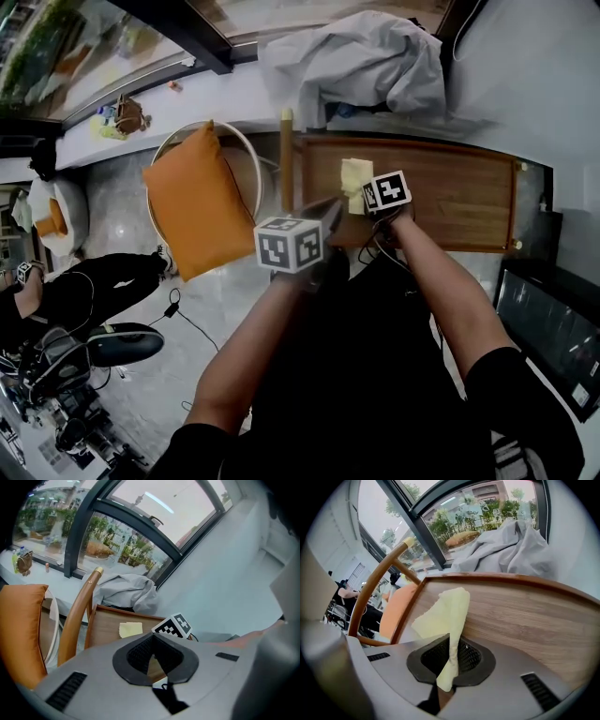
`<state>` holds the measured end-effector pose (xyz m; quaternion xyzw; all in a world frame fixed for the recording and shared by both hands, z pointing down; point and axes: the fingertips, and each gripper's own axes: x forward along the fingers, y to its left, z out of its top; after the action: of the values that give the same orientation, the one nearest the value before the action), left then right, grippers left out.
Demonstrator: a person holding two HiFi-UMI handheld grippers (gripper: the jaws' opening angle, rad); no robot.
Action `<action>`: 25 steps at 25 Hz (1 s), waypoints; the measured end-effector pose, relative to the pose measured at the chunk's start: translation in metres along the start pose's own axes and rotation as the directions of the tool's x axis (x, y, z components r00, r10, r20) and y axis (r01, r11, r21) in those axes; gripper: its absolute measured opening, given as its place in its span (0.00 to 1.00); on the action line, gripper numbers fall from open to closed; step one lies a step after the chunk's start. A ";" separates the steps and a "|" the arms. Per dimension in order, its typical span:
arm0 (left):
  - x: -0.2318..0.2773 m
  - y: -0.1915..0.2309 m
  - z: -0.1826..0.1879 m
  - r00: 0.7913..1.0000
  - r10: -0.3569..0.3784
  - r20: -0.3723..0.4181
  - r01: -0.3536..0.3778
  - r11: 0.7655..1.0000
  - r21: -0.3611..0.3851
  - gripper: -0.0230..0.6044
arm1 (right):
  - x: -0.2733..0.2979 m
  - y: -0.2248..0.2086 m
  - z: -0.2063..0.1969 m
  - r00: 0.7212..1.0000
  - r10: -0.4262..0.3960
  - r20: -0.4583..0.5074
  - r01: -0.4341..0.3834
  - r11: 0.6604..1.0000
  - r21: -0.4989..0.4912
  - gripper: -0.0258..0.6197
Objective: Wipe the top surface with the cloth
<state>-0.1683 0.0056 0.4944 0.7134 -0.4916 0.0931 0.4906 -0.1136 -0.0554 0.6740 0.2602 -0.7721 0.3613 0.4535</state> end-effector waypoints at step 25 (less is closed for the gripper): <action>0.089 -0.065 -0.020 0.998 0.001 -0.066 -0.001 1.000 0.002 0.05 | -0.061 -0.117 -0.037 1.000 -0.016 0.022 0.015 0.997 0.071 0.09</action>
<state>-0.0650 -0.0301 0.5195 0.7104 -0.4754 0.1172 0.5056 0.0184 -0.0919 0.6694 0.2863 -0.7618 0.3819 0.4380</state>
